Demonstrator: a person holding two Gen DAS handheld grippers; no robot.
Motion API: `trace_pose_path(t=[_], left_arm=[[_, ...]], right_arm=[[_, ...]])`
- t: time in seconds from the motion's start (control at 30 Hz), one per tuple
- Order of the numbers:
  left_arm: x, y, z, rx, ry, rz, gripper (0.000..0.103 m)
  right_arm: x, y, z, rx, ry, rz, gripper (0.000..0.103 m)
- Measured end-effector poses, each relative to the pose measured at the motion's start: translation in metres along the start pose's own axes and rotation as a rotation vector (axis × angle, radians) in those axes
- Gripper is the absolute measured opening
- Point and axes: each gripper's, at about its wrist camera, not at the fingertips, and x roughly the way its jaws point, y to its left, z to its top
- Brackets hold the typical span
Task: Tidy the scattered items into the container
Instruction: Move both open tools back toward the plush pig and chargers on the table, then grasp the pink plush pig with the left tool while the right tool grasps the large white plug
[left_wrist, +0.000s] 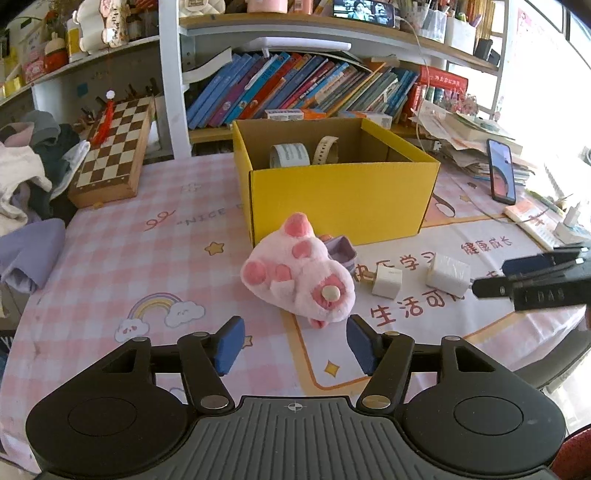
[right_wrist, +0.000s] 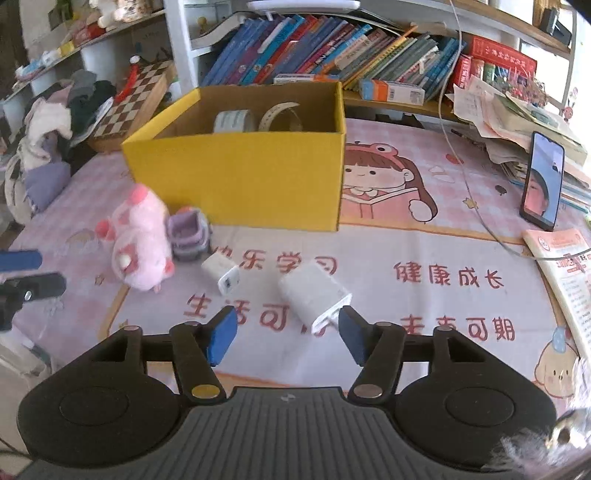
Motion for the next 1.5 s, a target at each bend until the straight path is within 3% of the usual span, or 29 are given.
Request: trace_pose_path(t=[0.23, 0.67, 1.03, 1.5], left_arm=[[0.004, -0.013, -0.013, -0.003, 0.008, 0.038, 0.078], [0.018, -0.026, -0.015, 0.018, 0.040, 0.038, 0.088], [0.031, -0.033, -0.010, 0.051, 0.067, 0.055, 0.096], [0.044, -0.031, -0.001, 0.047, 0.067, 0.075, 0.097]], right_arm=[[-0.001, 0.020, -0.015, -0.063, -0.027, -0.020, 0.067], [0.012, 0.010, -0.023, -0.026, 0.011, -0.056, 0.081], [0.023, 0.004, -0.019, -0.019, 0.050, -0.058, 0.090], [0.032, -0.005, -0.008, -0.014, 0.052, -0.059, 0.090]])
